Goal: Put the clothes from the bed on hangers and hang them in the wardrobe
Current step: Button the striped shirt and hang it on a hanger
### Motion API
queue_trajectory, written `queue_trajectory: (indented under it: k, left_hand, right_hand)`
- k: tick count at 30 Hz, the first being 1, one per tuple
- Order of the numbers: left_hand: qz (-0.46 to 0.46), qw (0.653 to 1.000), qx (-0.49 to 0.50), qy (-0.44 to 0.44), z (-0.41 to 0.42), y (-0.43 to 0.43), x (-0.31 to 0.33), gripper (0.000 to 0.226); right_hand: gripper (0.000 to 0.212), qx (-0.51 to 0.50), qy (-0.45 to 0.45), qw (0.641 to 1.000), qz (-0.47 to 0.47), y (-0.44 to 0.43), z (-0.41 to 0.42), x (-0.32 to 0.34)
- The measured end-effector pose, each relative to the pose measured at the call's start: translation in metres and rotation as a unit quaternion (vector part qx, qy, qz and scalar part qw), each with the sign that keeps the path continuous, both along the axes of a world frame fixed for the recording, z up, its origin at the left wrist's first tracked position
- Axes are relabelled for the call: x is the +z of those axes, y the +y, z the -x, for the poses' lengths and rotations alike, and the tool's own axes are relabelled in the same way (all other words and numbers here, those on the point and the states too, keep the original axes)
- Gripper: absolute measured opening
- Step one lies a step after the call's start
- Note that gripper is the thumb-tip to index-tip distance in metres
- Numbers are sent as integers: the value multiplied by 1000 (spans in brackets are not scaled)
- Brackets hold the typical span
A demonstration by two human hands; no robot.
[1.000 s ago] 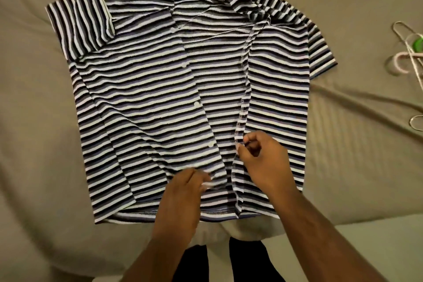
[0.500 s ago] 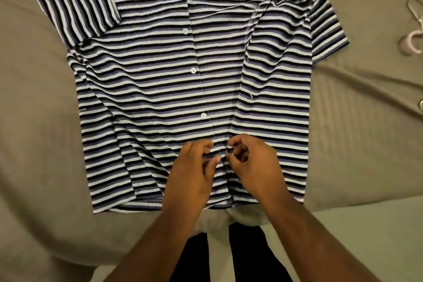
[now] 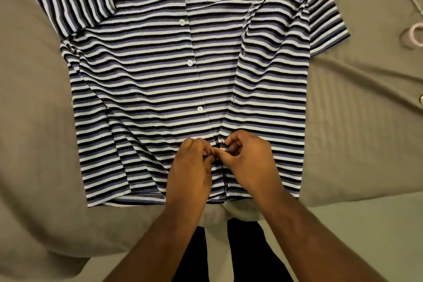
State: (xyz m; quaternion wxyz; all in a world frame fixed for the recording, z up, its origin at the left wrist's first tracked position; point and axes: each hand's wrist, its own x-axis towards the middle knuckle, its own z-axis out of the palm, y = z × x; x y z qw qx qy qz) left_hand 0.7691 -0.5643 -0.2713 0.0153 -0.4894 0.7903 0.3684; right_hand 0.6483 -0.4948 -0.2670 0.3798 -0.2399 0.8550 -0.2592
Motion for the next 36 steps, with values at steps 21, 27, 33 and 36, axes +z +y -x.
queue_trajectory:
  k: [21,27,33,36]
  left_hand:
    - [-209,962,144,101,13,-22,13,7]
    - [-236,951,167,109,11,-22,5,7]
    - [-263,942,170,124,9,-26,3,9]
    - [-274,938,165,131,8,-28,3,8]
  right_hand:
    - [10,-65,-48,992,100,13,-3,2]
    - [13,-84,-125,984,93,13,0,2]
    - [10,-64,-165,977,115,19,10,0]
    - [7,-89,-193,969,122,18,12,-4]
